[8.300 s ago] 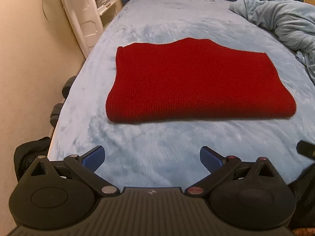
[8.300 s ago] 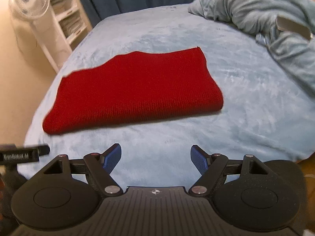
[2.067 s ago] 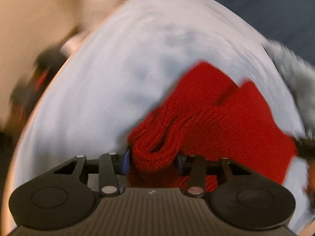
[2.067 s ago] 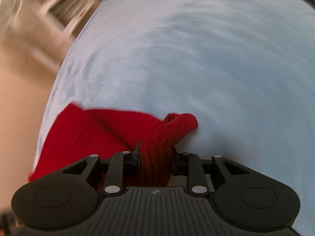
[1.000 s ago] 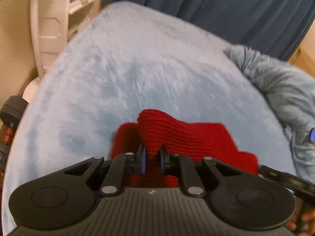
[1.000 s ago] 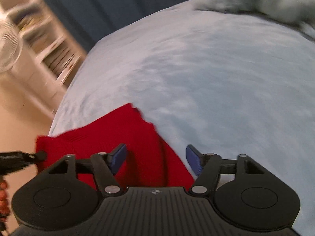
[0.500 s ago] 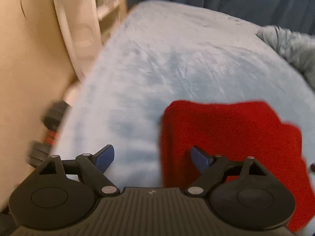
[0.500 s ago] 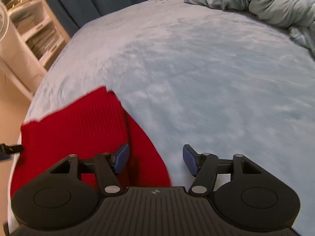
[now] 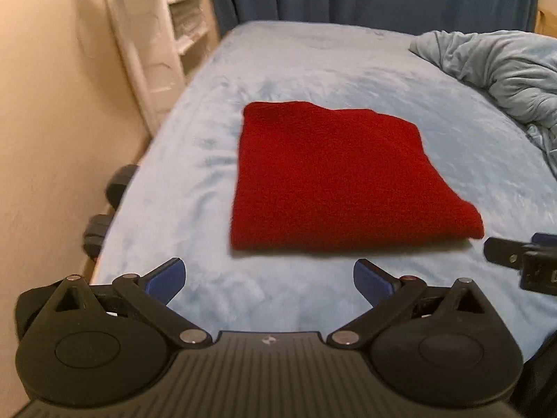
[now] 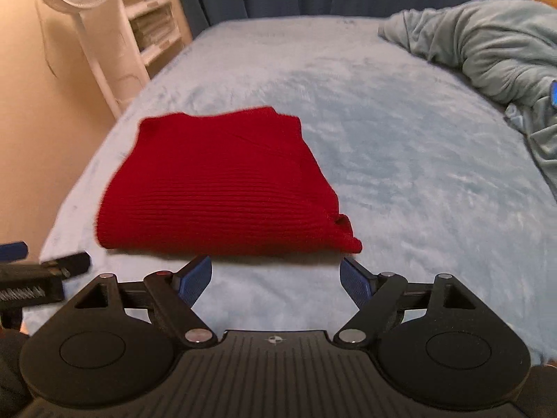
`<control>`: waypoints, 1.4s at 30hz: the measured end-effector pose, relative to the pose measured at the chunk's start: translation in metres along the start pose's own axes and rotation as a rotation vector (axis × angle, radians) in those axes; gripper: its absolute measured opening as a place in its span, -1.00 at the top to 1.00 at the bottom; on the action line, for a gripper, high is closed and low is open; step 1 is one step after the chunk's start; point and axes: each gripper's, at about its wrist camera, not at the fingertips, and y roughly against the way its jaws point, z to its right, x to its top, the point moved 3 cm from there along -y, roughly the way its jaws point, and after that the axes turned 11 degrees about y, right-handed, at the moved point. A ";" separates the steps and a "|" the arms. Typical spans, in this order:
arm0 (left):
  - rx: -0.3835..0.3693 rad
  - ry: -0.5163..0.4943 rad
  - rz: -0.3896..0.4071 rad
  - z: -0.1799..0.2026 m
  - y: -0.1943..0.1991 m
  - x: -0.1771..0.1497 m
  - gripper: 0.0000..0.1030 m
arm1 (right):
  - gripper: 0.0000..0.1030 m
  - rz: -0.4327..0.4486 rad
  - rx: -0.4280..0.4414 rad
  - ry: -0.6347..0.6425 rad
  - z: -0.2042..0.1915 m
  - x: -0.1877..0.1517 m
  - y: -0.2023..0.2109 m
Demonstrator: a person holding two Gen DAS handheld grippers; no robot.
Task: Fold small clothes
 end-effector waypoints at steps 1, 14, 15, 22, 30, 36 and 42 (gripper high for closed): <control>-0.001 -0.003 -0.001 0.000 0.004 -0.004 -0.99 | -0.59 0.009 0.000 0.012 -0.004 -0.003 0.006; -0.012 0.025 0.054 0.004 0.051 -0.013 -0.99 | -0.59 0.082 -0.035 0.102 -0.032 -0.018 0.041; -0.012 0.030 0.053 0.003 0.052 -0.013 -0.99 | -0.59 0.086 -0.036 0.104 -0.032 -0.017 0.042; 0.001 0.036 0.058 0.002 0.056 -0.012 -0.99 | -0.59 0.091 -0.032 0.110 -0.036 -0.017 0.045; 0.002 0.029 0.044 0.002 0.059 -0.015 -0.99 | -0.62 0.073 -0.018 0.108 -0.038 -0.017 0.043; 0.009 0.029 0.047 0.003 0.060 -0.015 -0.99 | -0.78 0.057 -0.015 0.110 -0.038 -0.016 0.040; 0.011 0.036 0.046 0.003 0.059 -0.015 -0.99 | -0.97 0.047 -0.033 0.088 -0.036 -0.014 0.036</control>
